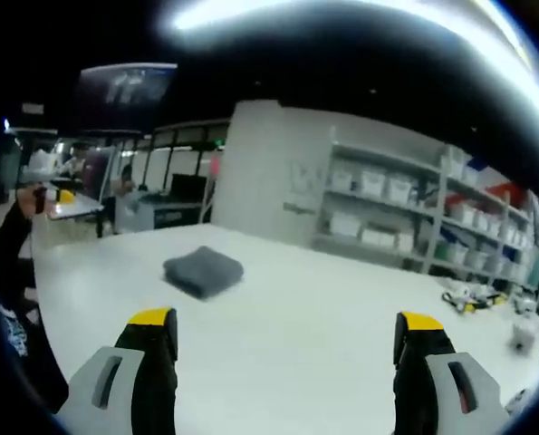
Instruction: Open the folded towel by lifting each exposed corner and separating the folded layers until the towel lies flat within the target outline without major curled edges
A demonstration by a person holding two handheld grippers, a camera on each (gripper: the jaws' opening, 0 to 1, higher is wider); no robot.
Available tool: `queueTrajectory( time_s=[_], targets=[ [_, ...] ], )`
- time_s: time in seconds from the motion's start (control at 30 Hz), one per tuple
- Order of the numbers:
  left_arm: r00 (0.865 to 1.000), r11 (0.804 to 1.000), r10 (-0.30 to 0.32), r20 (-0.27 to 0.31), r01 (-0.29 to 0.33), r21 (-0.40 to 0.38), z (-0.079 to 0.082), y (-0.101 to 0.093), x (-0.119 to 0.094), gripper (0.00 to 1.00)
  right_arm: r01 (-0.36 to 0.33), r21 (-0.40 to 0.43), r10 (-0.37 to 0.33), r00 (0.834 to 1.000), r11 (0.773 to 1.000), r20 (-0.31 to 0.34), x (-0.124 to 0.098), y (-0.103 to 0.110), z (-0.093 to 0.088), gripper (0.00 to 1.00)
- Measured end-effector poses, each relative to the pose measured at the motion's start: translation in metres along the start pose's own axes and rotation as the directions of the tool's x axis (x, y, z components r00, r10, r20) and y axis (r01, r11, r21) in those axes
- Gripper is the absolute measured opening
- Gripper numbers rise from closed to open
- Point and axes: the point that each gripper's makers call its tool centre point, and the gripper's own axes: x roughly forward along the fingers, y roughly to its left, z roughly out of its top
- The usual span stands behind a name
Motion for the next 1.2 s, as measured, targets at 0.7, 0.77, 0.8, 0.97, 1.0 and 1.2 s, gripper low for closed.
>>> queueTrajectory(
  time_s=[0.7, 0.77, 0.8, 0.97, 1.0, 1.2],
  targets=[
    [0.999, 1.0, -0.008, -0.04, 0.008, 0.012, -0.006, -0.002, 0.001, 1.0, -0.022, 0.03, 0.022, 1.0, 0.999, -0.006, 0.007, 0.007, -0.004, 1.0],
    [0.999, 1.0, -0.024, -0.038, 0.024, 0.003, -0.006, -0.004, 0.002, 1.0, -0.023, 0.027, 0.023, 1.0, 0.999, -0.011, 0.008, 0.006, -0.004, 1.0],
    [0.999, 1.0, -0.028, -0.032, 0.028, -0.004, -0.005, -0.003, 0.003, 1.0, -0.021, 0.024, 0.021, 1.0, 0.999, -0.014, 0.009, 0.005, -0.002, 1.0],
    [0.999, 0.999, -0.036, -0.011, 0.036, -0.032, 0.0, 0.002, 0.01, 1.0, -0.037, -0.004, 0.037, 0.999, 0.999, 0.01, 0.017, 0.009, 0.014, 1.0],
    [0.999, 0.998, -0.04, -0.01, 0.04, -0.04, 0.0, 0.001, 0.012, 1.0, -0.043, -0.007, 0.043, 0.999, 0.999, 0.012, 0.019, 0.01, 0.017, 1.0],
    [0.996, 0.995, -0.082, -0.022, 0.081, -0.053, -0.001, -0.007, 0.024, 1.0, -0.085, -0.023, 0.086, 0.996, 0.996, 0.019, 0.029, 0.023, 0.024, 1.0]
  ],
)
